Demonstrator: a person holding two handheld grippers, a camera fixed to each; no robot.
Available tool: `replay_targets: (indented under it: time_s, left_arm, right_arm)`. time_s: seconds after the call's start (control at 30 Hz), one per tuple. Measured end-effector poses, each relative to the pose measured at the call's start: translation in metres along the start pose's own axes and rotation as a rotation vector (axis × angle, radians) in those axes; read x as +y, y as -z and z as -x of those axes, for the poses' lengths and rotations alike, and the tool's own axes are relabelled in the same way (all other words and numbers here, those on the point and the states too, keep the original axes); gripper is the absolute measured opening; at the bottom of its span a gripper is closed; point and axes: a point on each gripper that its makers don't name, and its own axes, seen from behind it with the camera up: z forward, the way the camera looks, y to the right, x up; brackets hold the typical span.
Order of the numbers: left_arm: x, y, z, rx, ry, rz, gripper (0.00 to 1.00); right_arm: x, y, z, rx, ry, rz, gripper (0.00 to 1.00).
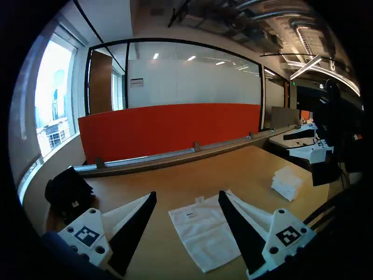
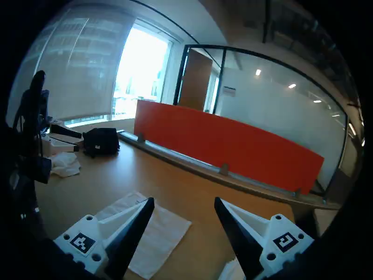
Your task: Fold towel
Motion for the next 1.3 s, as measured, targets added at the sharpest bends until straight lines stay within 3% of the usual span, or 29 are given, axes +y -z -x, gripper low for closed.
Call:
replay_targets:
  time_s: [0.53,0.97,1.3]
  left_arm:
    - [0.020,-0.012,0.058,-0.117,-0.031,0.066,0.99]
    - [0.037,-0.021,0.134,-0.255,-0.064,0.106,0.99]
    - [0.044,-0.025,0.184,-0.351,-0.061,0.132,0.99]
  right_arm:
    - [-0.027,-0.012,0.061,-0.112,-0.002,-0.072,1.00]
    - [-0.044,-0.018,0.123,-0.204,0.002,-0.111,1.00]
    - [-0.060,-0.021,0.167,-0.275,0.001,-0.142,1.00]
